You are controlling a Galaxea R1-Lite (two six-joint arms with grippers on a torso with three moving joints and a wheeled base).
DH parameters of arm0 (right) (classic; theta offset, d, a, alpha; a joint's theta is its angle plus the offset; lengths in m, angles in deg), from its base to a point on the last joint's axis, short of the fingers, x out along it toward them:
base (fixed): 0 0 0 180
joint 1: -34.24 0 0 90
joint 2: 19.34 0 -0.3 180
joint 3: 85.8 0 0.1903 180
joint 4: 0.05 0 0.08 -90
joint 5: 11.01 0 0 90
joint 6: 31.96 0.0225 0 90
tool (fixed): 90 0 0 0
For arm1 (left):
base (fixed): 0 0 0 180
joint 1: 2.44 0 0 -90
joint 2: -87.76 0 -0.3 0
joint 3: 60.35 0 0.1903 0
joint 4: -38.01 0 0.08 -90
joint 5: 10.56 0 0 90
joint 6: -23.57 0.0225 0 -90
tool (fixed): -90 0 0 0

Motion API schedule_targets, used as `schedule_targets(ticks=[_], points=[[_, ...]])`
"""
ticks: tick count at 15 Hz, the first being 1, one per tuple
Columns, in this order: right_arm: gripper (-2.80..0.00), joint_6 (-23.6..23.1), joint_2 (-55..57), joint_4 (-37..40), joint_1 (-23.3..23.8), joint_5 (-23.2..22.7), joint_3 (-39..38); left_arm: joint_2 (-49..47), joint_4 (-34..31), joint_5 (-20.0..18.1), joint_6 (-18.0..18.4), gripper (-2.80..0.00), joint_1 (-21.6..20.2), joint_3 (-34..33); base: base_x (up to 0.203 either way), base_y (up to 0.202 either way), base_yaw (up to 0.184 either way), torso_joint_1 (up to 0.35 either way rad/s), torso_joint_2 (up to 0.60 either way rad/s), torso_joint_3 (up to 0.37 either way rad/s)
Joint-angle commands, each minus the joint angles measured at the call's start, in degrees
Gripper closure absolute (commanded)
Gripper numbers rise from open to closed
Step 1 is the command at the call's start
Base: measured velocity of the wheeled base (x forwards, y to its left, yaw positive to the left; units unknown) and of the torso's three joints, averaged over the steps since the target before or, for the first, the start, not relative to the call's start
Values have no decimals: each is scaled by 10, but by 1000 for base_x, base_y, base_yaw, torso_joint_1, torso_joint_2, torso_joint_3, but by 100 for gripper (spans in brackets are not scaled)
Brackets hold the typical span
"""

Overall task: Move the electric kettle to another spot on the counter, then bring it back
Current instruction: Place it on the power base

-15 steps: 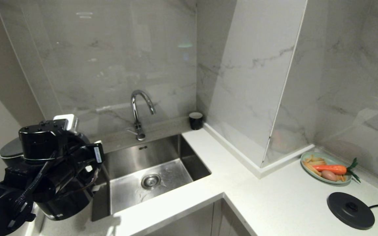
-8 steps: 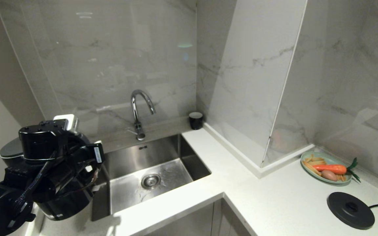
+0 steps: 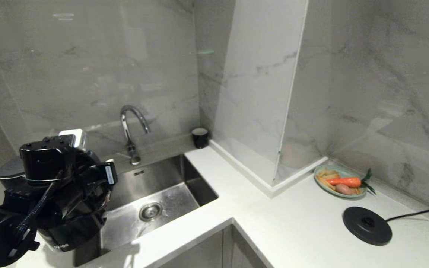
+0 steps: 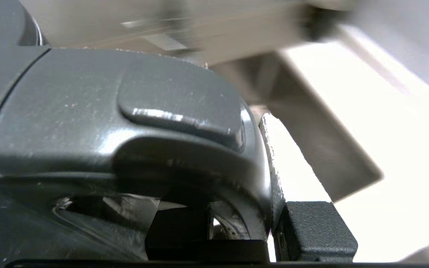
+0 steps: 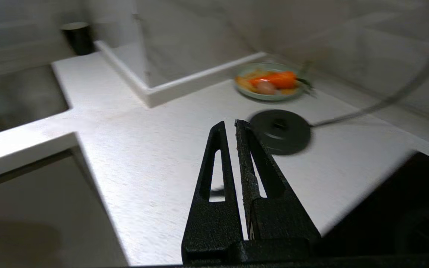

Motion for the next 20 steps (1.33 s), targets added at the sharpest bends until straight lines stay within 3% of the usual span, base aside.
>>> schedule_targets(ticks=[1,20], points=[[0,0,0,0,0,0,0,-1,3,0,-1,0,0,0,-2,10,-187,0,7,2],[0,0,0,0,0,0,0,9,4,0,-3,0,0,-15,2,8,-175,-1,9,7]])
